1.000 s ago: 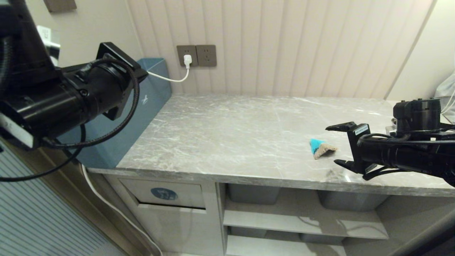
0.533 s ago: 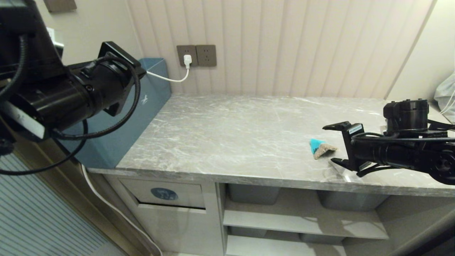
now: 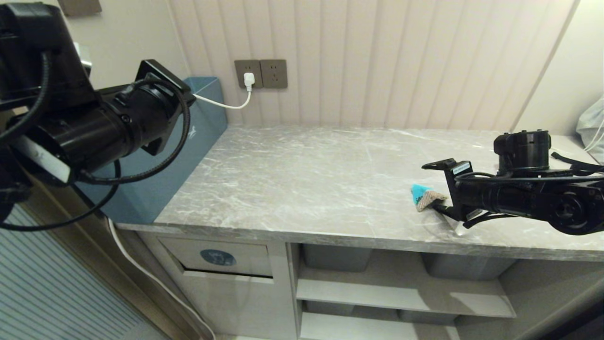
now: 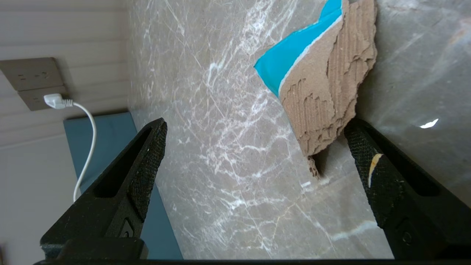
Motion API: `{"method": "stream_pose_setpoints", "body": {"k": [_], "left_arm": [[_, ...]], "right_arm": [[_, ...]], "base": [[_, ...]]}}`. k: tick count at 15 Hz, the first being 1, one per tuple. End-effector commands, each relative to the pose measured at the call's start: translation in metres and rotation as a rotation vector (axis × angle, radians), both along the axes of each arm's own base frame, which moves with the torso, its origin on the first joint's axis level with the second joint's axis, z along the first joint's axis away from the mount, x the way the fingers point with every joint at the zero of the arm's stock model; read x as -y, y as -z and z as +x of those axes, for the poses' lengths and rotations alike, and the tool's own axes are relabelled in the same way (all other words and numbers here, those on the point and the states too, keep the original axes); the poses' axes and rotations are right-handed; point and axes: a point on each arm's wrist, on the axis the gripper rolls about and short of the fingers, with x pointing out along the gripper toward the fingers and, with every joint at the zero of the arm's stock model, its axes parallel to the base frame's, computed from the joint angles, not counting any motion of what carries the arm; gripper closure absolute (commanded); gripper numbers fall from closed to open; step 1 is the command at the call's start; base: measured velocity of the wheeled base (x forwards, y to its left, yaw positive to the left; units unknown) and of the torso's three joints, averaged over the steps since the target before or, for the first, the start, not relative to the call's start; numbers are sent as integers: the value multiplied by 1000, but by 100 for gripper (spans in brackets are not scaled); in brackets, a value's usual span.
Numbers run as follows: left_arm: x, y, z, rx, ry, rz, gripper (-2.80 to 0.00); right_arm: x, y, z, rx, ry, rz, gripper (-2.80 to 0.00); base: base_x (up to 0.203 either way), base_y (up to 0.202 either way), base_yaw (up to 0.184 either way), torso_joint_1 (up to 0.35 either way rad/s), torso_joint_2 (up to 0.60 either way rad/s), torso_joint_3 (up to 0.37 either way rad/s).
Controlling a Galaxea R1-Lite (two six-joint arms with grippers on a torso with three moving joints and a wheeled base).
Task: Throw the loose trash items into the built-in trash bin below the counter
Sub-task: Pick up the garbage
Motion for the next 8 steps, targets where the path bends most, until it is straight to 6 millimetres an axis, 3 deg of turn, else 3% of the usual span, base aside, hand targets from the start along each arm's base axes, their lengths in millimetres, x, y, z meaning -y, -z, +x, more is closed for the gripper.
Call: {"method": "stream_pose_setpoints", "body": {"k": [1, 5, 6, 7, 8], "left_arm": [[1, 3, 3, -9, -3, 0, 0], [1, 4, 4, -11, 12, 0, 0], [1, 4, 4, -12, 10, 1, 0], [1, 4, 5, -13, 10, 1, 0], [2, 6, 7, -17, 9, 3, 0]], "right_arm": [[0, 6, 4, -18, 11, 1, -280], [4, 11, 13, 27, 41, -1, -280], [4, 13, 15, 31, 55, -7, -258], [4, 14, 16, 31, 58, -9, 0], [4, 14, 16, 31, 58, -10, 0]], "base": [[0, 0, 0, 0, 0, 0], [0, 0, 0, 0, 0, 0], [0, 0, 0, 0, 0, 0], [0, 0, 0, 0, 0, 0], [0, 0, 0, 0, 0, 0]]}}
